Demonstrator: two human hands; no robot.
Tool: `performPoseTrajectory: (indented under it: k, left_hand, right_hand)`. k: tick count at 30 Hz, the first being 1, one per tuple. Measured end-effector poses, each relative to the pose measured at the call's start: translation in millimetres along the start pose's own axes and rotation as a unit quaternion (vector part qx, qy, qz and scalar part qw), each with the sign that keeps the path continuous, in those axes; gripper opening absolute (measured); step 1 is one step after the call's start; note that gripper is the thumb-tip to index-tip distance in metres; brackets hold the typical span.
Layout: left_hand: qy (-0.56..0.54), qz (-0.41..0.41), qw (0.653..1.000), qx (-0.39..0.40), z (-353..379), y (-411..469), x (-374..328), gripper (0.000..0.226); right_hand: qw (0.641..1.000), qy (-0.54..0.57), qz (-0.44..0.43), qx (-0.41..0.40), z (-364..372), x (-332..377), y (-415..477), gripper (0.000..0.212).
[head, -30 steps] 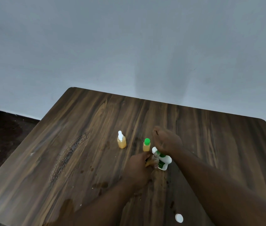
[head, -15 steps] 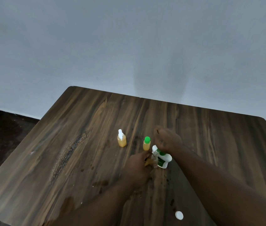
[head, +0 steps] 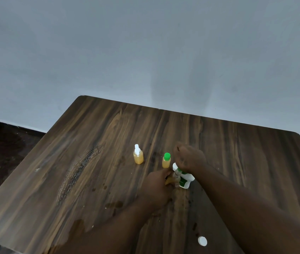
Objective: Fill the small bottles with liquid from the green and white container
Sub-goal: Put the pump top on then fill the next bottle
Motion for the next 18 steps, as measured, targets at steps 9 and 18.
performPoseTrajectory:
  k: [9,18]
  left_hand:
    - [0.009,-0.006,1.000,-0.003,0.2,1.5,-2.3,0.012]
    - [0.012,-0.009,1.000,-0.001,-0.9,2.4,-3.0,0.012]
  right_hand:
    - [1.000,0.020,-0.007,-0.001,-0.6,-1.3,0.8,0.025]
    - [1.000,0.005,-0.024,-0.003,-3.5,2.6,0.4,0.019]
Point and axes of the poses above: each hand's wrist, its own y-axis towards the middle knuckle, its own z-axis out of the palm, x = y × z, the point moved 5 cm from there along y, towards the middle knuckle, and after that the axes turned 8 degrees about y, right-handed, at the moved point
